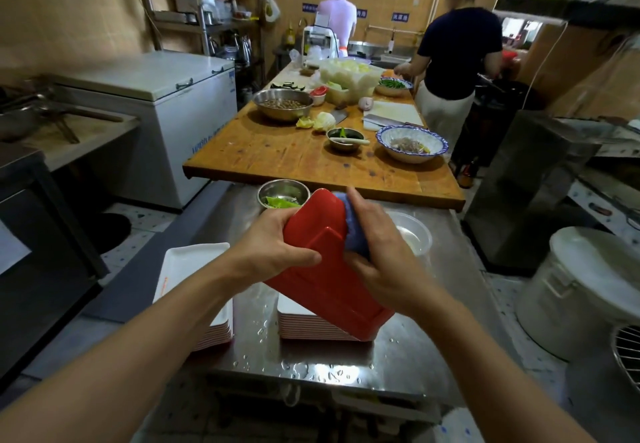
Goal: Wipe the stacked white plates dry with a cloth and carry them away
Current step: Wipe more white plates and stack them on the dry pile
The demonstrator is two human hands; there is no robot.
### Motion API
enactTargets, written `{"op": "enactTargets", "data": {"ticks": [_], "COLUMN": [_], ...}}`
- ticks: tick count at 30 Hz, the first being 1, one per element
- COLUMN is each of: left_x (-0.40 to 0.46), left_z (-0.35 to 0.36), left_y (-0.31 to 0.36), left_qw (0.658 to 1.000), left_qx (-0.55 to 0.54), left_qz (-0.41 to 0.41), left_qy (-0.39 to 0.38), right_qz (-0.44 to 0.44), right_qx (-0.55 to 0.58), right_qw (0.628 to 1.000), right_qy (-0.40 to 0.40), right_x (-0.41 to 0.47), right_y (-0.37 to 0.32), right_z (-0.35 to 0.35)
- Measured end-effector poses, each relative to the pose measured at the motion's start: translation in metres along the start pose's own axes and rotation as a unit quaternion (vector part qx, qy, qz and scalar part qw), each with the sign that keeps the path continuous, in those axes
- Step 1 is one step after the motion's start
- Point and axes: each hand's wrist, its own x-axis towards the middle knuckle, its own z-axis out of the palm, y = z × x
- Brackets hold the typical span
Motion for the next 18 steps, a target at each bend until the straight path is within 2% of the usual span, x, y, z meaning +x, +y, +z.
{"op": "enactTargets", "data": {"ticks": [4,6,11,15,18], "left_x": [-0.003,-0.006,-0.019,-0.022,-0.019], "left_z": [0.002,-0.004,-0.025,-0.032,-0.032], "left_y": [-0.001,-0.003,-0.015,-0.022,-0.026], "left_qw": [0.998,0.996,0.978,0.968,0.957], "left_qx": [-0.055,-0.085,-0.191,-0.225,-0.256], "left_qz": [0.005,0.001,-0.031,-0.063,-0.095], "left_qy": [0.024,0.039,0.078,0.091,0.096], "right_qz": [-0.058,-0.069,-0.031,0.034,0.039], "right_qx": [-0.062,-0.078,-0.12,-0.037,0.011], "right_qw": [0.995,0.993,0.991,0.998,0.998], "right_qy": [0.06,0.062,0.043,0.028,0.04], "right_x": [0.018,0.022,0.014,0.005,0.002], "right_y": [-0.022,-0.022,0.008,0.031,0.032], "right_z": [0.019,0.023,0.019,0.011,0.012]}}
